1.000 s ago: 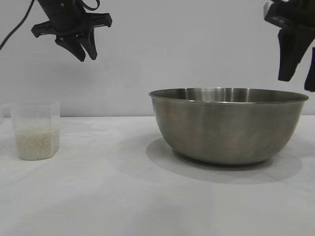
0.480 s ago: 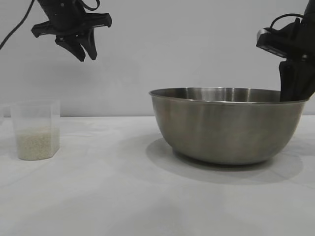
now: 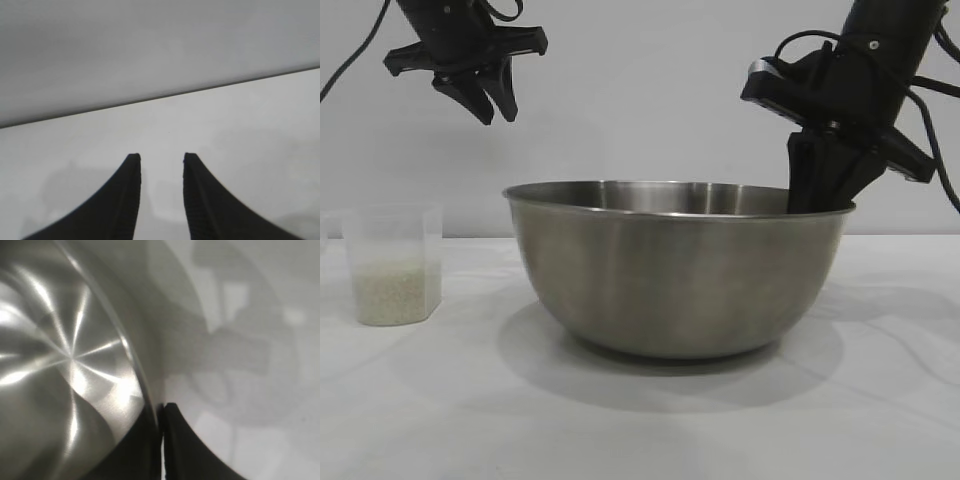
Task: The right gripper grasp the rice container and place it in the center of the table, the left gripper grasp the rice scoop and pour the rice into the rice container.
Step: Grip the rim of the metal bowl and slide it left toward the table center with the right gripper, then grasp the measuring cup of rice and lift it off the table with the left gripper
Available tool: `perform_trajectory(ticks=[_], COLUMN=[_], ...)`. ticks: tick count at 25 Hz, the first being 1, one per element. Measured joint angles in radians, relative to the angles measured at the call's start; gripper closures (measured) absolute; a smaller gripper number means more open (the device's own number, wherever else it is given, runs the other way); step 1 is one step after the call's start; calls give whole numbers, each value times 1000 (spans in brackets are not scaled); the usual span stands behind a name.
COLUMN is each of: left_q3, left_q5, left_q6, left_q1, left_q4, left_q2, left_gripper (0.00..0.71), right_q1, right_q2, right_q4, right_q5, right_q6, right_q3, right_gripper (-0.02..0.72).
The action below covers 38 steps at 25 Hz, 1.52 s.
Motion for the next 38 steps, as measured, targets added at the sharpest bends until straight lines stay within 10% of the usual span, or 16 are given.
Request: perform_trajectory(ticks=[10, 16, 27, 38], left_q3=[0, 0, 0, 0], left_q5=[0, 0, 0, 5], left_q6=[2, 7, 10, 12], left_q1=[0, 0, 0, 0], left_q4=[0, 0, 0, 0], left_q2=[0, -2, -2, -11], left_gripper=[529, 529, 529, 529], right_q1=[0, -29, -49, -49], right_q2=[-70, -261, -832, -1385], right_q4=[-10, -55, -58, -66], right_q5=[-5, -92, -821, -526], right_q6=[-49, -81, -181, -151], right_q3=[0, 41, 692, 888], right_gripper=[143, 206, 204, 297])
